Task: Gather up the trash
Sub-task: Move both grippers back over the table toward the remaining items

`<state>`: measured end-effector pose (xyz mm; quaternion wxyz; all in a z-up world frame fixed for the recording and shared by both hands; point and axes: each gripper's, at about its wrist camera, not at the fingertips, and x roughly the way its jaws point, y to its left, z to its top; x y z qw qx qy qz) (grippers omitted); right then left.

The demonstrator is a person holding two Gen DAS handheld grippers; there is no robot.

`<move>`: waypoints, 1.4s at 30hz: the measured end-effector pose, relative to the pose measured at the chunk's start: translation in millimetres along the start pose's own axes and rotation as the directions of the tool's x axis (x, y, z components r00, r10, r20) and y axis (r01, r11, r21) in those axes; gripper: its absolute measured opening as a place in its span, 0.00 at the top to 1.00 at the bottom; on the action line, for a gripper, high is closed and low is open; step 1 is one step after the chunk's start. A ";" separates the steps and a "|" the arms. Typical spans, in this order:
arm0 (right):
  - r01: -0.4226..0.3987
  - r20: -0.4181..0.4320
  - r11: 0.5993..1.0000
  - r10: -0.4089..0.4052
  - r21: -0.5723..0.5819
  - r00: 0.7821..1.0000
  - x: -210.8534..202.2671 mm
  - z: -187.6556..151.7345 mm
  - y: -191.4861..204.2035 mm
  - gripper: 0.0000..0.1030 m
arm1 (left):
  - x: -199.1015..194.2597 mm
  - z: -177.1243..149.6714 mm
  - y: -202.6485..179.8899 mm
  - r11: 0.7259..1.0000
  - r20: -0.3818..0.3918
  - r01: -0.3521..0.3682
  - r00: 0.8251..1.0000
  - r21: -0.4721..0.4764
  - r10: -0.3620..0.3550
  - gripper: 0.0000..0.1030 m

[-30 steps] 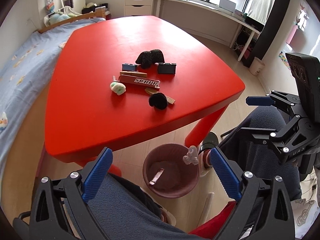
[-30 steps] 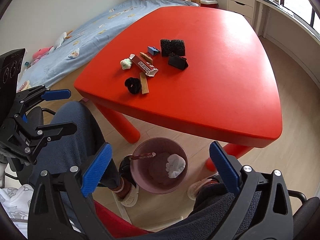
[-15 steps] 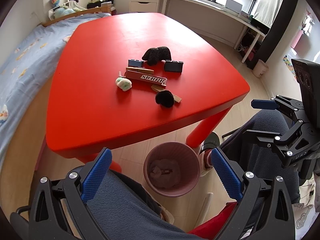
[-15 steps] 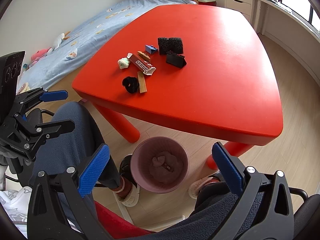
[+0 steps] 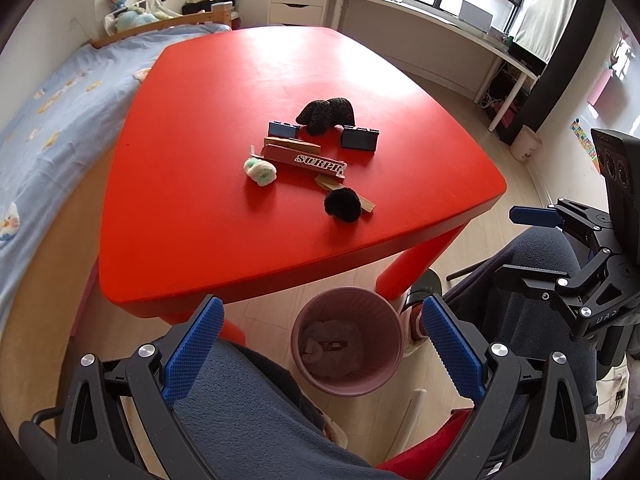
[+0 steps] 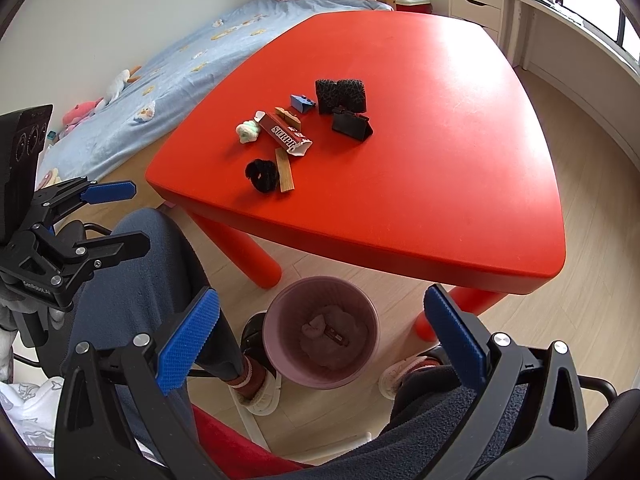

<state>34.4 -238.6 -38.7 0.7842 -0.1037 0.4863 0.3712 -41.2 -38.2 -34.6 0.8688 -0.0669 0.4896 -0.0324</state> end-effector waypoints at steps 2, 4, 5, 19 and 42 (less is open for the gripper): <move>0.002 0.010 1.000 -0.002 -0.004 1.000 -2.2 4.4 0.1 0.03 | -0.8 3.7 2.3 1.000 0.007 -0.002 1.000 -0.003 0.002 0.07; 0.001 0.022 1.000 -0.001 -0.006 1.000 -4.7 10.8 -0.6 0.03 | -1.9 8.2 5.7 1.000 0.015 -0.005 1.000 -0.011 0.005 0.07; 0.000 0.028 1.000 0.000 -0.007 1.000 -6.1 14.0 -1.3 0.03 | -2.5 10.8 7.7 1.000 0.019 -0.007 1.000 -0.015 0.008 0.07; 0.016 0.076 0.998 -0.011 -0.067 0.997 -1.3 79.3 -8.2 0.03 | 2.7 61.0 38.8 0.998 0.044 -0.030 0.998 -0.061 0.033 0.07; 0.002 -0.076 0.986 -0.015 -0.166 0.997 101.1 127.5 -41.4 0.03 | 91.8 89.2 61.0 0.993 -0.143 -0.093 0.986 -0.079 0.081 0.07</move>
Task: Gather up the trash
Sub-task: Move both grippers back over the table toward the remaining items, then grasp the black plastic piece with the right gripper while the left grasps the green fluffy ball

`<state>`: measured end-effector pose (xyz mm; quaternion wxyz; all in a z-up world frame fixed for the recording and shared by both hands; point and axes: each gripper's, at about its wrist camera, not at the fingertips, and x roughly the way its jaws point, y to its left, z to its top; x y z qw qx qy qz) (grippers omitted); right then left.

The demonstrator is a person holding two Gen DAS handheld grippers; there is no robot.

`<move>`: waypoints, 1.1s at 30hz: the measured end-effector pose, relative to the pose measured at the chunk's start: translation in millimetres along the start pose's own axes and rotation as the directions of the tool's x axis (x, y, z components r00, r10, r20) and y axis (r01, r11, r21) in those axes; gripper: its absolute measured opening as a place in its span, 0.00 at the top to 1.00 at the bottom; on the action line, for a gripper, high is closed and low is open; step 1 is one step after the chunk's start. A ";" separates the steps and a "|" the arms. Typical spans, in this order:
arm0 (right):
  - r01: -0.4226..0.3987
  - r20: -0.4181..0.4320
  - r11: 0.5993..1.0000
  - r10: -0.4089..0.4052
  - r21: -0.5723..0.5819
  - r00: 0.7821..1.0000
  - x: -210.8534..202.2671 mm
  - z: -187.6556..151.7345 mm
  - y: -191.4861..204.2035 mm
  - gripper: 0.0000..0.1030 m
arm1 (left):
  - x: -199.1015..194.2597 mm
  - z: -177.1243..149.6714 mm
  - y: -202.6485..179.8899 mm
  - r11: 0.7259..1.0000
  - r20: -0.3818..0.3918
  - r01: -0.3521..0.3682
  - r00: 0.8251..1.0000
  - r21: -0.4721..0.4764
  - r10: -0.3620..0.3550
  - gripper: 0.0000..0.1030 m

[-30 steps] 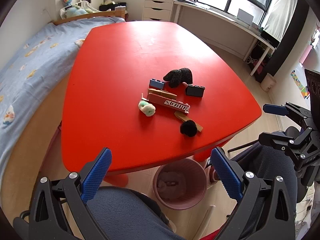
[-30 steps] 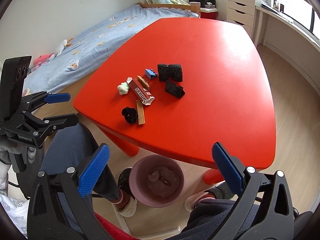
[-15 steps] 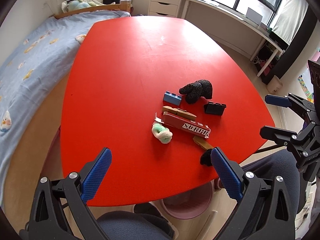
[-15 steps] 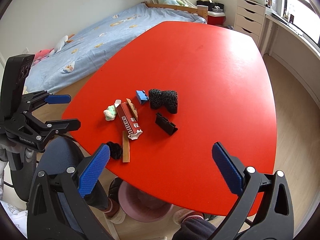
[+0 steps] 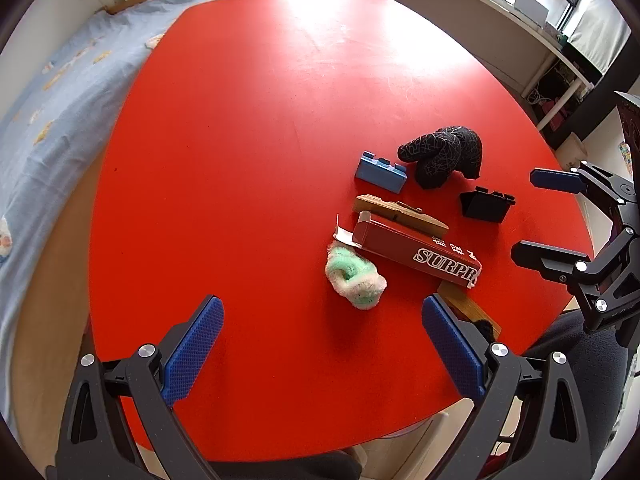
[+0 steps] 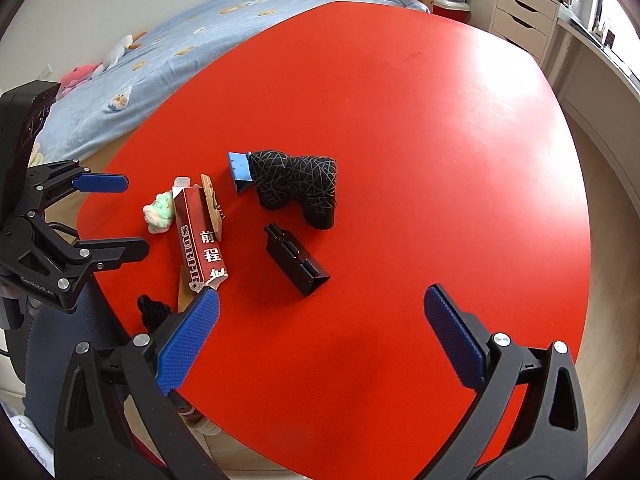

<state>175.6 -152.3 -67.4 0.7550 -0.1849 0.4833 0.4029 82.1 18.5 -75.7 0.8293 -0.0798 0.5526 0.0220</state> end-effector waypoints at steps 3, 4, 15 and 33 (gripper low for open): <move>-0.003 -0.004 1.000 0.003 -0.007 1.000 7.0 1.5 -0.8 0.10 | 5.3 2.9 1.0 1.000 -0.005 -0.003 1.000 -0.003 0.003 0.07; -0.007 -0.006 1.000 0.007 -0.009 1.000 9.1 1.9 -0.6 0.15 | 5.8 3.0 0.8 1.000 -0.005 -0.003 1.000 -0.001 0.003 0.07; 0.003 0.017 0.999 -0.002 -0.044 1.000 10.3 8.2 3.7 0.67 | 1.7 5.3 -5.2 0.999 0.030 -0.039 0.999 0.031 0.038 0.51; 0.040 0.035 0.999 -0.040 -0.014 0.999 -8.0 -1.7 9.1 0.84 | -13.8 1.3 -2.9 0.999 0.064 -0.026 0.998 0.034 0.024 0.82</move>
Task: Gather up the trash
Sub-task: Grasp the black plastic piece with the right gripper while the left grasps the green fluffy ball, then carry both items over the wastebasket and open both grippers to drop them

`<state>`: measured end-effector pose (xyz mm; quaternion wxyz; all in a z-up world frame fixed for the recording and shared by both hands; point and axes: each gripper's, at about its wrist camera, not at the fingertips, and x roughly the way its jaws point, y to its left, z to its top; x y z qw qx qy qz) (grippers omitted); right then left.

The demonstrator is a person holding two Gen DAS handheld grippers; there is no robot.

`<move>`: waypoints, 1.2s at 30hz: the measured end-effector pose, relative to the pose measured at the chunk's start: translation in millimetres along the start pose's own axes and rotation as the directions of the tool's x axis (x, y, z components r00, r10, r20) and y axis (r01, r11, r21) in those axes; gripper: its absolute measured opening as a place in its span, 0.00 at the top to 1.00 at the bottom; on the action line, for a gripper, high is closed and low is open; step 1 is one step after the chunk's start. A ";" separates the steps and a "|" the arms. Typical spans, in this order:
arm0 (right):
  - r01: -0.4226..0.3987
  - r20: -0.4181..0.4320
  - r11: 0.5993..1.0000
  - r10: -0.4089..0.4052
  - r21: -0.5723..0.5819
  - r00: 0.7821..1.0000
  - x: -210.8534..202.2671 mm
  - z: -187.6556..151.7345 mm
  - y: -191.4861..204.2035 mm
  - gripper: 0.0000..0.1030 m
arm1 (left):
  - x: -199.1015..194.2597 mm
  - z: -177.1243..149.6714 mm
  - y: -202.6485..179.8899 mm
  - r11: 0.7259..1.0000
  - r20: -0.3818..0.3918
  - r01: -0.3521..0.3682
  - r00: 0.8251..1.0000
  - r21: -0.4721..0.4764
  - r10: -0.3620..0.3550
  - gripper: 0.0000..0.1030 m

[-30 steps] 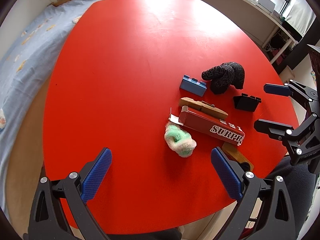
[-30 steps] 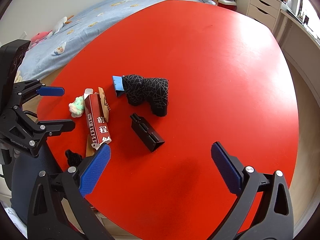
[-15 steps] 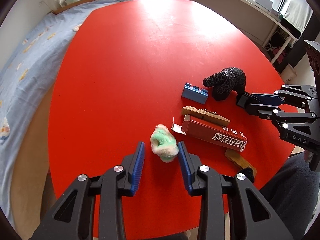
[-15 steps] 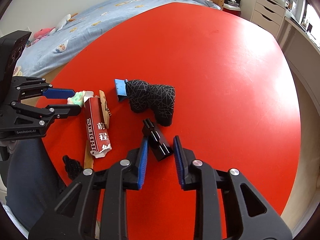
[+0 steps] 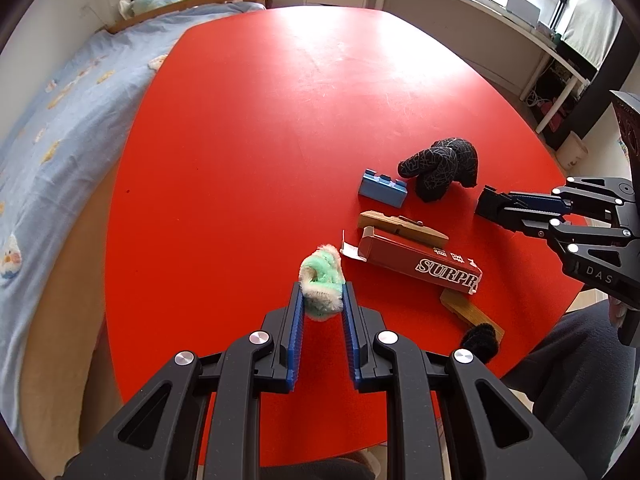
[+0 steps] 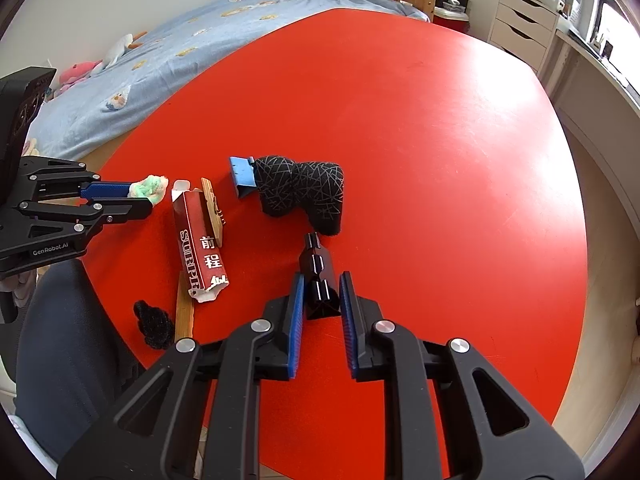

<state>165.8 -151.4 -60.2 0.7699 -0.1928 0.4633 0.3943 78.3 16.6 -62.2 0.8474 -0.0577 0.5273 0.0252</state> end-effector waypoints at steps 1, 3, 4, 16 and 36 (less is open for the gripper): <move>0.001 0.004 1.000 -0.001 0.002 1.000 -1.7 -0.2 0.4 0.84 | -2.1 -0.3 -1.0 1.000 0.004 0.002 1.000 0.002 -0.002 0.82; 0.005 0.012 1.000 -0.005 0.005 1.000 -6.6 -1.7 1.6 0.84 | -7.3 -0.9 -2.2 1.000 0.015 0.002 1.000 0.008 -0.002 0.82; 0.006 0.018 1.000 -0.006 0.007 1.000 -9.5 -3.0 2.2 0.85 | -9.9 -1.4 -2.7 1.000 0.020 0.003 1.000 0.011 -0.003 0.82; 0.019 0.056 0.999 -0.021 0.034 0.998 -33.0 -16.5 2.5 0.93 | -34.6 -12.7 -14.4 0.999 0.062 0.014 0.998 0.045 -0.017 0.82; -0.007 0.126 1.000 0.004 0.023 0.992 -78.8 -33.5 19.4 0.94 | -69.9 -31.5 -37.1 0.990 0.102 0.068 0.991 0.122 -0.080 0.82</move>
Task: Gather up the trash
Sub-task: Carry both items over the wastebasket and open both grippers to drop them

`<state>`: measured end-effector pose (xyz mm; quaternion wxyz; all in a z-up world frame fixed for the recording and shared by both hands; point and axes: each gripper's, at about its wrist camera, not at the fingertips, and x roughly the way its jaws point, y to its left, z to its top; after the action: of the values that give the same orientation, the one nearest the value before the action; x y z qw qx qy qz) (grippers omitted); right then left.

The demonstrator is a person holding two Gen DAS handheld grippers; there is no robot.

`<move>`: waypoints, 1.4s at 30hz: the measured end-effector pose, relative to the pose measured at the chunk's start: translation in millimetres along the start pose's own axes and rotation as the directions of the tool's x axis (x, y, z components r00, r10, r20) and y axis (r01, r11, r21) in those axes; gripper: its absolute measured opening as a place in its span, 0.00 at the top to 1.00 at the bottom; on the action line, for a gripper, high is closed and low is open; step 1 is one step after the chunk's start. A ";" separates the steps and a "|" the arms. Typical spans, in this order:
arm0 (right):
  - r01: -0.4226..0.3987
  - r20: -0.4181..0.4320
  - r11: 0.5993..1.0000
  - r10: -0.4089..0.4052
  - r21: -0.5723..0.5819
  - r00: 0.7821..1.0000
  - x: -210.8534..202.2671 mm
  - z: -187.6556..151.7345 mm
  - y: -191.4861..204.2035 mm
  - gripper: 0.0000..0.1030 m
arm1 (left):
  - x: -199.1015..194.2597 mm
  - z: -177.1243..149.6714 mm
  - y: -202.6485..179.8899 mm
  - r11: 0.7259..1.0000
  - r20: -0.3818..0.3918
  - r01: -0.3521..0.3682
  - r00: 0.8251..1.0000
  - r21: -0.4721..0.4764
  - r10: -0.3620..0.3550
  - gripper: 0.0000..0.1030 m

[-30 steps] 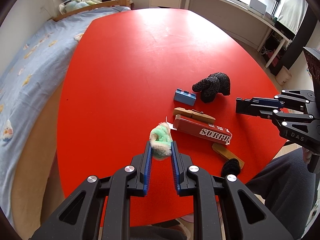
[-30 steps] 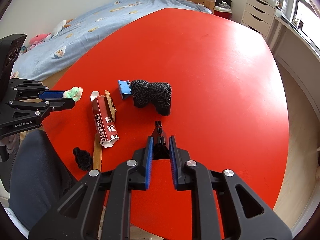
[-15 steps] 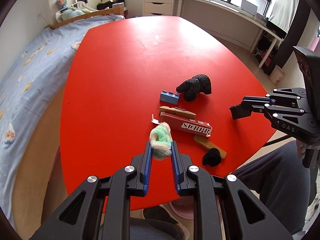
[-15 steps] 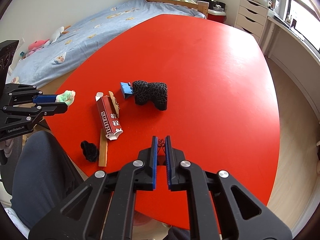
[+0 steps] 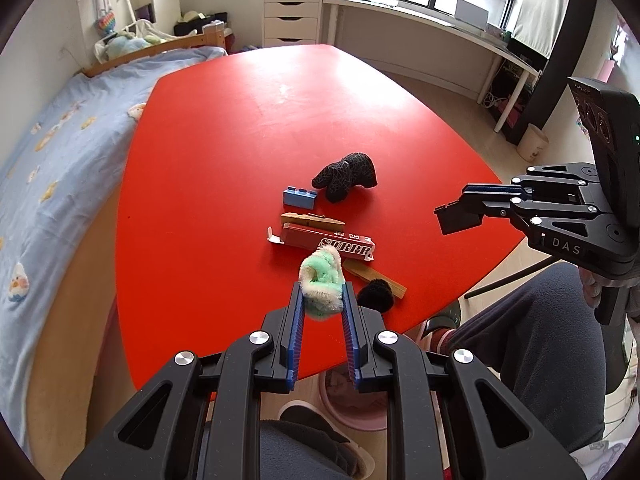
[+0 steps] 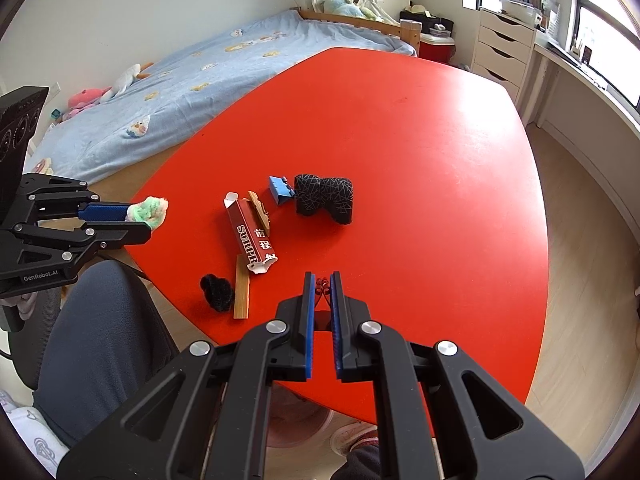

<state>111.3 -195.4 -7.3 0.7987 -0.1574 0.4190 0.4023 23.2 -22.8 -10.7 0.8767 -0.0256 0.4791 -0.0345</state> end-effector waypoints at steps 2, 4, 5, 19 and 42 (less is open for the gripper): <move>-0.005 0.011 1.000 0.005 -0.008 1.000 -8.8 -3.9 6.2 0.94 | -4.8 -3.5 -3.7 1.000 0.005 0.008 1.000 0.007 -0.008 0.82; -0.015 0.020 1.000 0.015 -0.010 1.000 -17.9 -8.5 11.9 0.94 | -9.1 -7.4 -7.6 1.000 0.010 0.014 1.000 0.017 -0.014 0.82; -0.020 0.024 1.000 0.020 -0.011 1.000 -22.4 -11.4 14.7 0.94 | -11.3 -9.3 -9.7 1.000 0.012 0.020 1.000 0.020 -0.020 0.82; -0.081 0.024 0.997 0.080 0.012 0.996 -57.9 -62.6 50.1 0.94 | -19.7 -50.1 -41.5 0.995 -0.023 0.081 0.997 0.057 -0.080 0.82; -0.051 0.000 0.997 0.052 0.055 0.999 -53.7 -78.1 48.7 0.05 | -16.6 -61.1 -38.7 0.998 -0.033 0.060 0.998 0.014 -0.059 0.08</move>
<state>13.8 -238.2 -7.2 0.7916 -0.1250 0.4344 0.4110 -38.6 -60.7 -26.7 0.8676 -0.0325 0.4920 -0.0646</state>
